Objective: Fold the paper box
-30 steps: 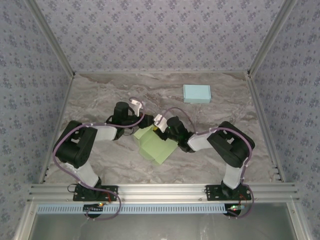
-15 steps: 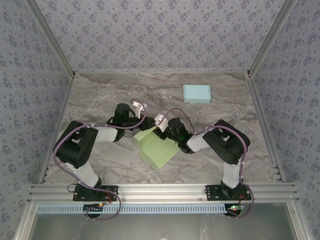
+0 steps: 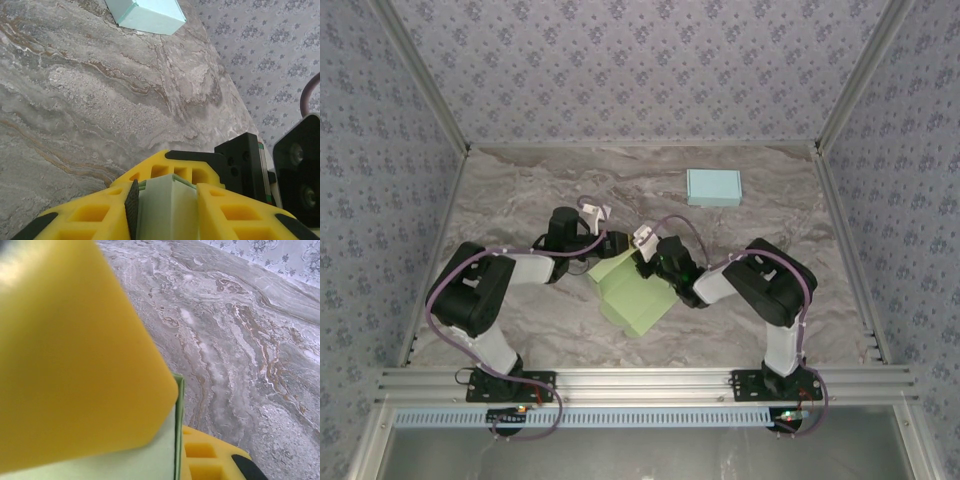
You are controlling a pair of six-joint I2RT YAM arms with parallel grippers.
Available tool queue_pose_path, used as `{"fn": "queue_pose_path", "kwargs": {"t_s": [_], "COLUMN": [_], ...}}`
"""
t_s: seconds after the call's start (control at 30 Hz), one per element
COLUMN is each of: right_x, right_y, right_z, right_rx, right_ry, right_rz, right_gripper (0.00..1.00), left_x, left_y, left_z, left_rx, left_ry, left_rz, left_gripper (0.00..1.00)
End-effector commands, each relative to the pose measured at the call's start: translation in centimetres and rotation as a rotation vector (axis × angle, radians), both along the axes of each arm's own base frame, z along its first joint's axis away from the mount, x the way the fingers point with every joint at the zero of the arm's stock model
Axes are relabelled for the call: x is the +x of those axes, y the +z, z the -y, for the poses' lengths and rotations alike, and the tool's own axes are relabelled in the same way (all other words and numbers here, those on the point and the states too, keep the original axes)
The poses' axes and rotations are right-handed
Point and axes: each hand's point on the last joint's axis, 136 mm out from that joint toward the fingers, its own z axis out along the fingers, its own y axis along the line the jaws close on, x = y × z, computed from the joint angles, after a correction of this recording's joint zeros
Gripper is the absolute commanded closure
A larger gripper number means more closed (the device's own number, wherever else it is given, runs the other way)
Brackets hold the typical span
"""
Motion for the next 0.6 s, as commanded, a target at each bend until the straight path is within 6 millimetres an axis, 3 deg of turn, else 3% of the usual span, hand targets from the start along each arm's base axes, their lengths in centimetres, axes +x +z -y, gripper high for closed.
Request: {"fn": "queue_pose_path", "kwargs": {"t_s": [0.0,0.07,0.13,0.3,0.4,0.57], "right_x": [1.8,1.5,0.8,-0.5,-0.4,0.4], "right_y": [-1.5,-1.7,-1.9,-3.5,-4.1,-3.9], "right_z": [2.7,2.5,2.0,2.0,2.1,0.6], "right_rx": [-0.06,-0.054,-0.059,-0.106,-0.124,-0.109], "right_ry": [-0.165,-0.157,-0.118,-0.073,-0.081,-0.046], "right_rz": [-0.004,-0.014,-0.021,-0.072,-0.078,-0.06], "right_gripper": [0.96,0.81,0.72,0.69,0.69,0.68], "left_x": [-1.6,-1.6,-1.4,-1.2,-1.0,-1.0], "left_y": [-2.9,-3.0,-3.0,-3.3,-3.1,-3.0], "left_z": [0.0,0.1,0.1,-0.2,-0.2,0.0], "left_rx": [0.04,0.04,0.042,0.074,0.065,0.055], "left_ry": [-0.003,-0.004,0.002,0.014,0.023,0.019], "left_rz": [-0.179,-0.19,-0.189,-0.189,-0.191,-0.199], "left_gripper": [0.65,0.65,0.65,0.66,0.66,0.66]}}
